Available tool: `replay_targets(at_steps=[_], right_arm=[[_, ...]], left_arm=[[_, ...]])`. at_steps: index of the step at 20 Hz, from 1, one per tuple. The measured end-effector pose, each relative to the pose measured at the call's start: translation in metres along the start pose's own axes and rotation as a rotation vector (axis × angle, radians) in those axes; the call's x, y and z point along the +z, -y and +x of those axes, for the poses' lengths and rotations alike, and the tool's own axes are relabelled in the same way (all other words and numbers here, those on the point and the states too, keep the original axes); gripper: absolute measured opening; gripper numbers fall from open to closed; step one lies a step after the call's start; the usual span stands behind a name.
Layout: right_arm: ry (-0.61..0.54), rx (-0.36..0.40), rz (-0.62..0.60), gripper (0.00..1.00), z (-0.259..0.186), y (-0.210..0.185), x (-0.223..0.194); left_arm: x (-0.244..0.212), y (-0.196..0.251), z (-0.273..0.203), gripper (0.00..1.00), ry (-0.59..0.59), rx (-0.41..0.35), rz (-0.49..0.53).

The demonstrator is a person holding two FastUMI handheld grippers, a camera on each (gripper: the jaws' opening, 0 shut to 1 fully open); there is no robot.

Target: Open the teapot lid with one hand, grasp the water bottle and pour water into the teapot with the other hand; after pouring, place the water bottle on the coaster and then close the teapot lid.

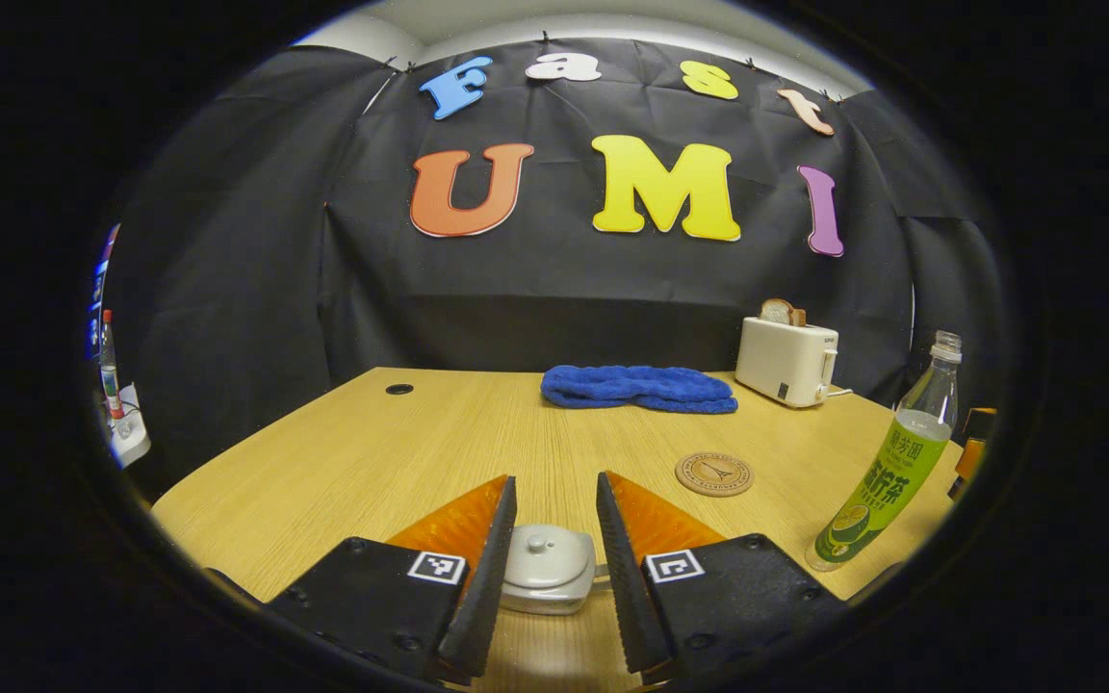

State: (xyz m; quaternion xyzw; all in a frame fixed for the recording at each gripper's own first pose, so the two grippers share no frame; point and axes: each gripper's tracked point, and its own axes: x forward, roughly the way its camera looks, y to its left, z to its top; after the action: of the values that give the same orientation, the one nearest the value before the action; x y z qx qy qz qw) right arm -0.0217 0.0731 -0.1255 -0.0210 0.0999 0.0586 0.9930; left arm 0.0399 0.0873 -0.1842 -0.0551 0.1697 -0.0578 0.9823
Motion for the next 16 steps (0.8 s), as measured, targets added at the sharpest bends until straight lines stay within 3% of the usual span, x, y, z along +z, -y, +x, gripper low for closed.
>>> replay_targets(at_steps=[6,12,16], right_arm=[[0.008,-0.005,-0.006,0.97,-0.005,-0.010,-0.015],[-0.039,-0.007,0.043,0.97,-0.004,-0.020,-0.039],[-0.040,-0.008,0.062,0.95,-0.001,-0.033,-0.041]], left_arm=[[-0.015,-0.010,0.006,0.17,-0.046,0.029,0.023],[-0.012,-0.010,0.008,0.07,-0.022,0.052,0.076],[-0.011,-0.008,0.007,0.03,-0.022,0.048,0.045]])
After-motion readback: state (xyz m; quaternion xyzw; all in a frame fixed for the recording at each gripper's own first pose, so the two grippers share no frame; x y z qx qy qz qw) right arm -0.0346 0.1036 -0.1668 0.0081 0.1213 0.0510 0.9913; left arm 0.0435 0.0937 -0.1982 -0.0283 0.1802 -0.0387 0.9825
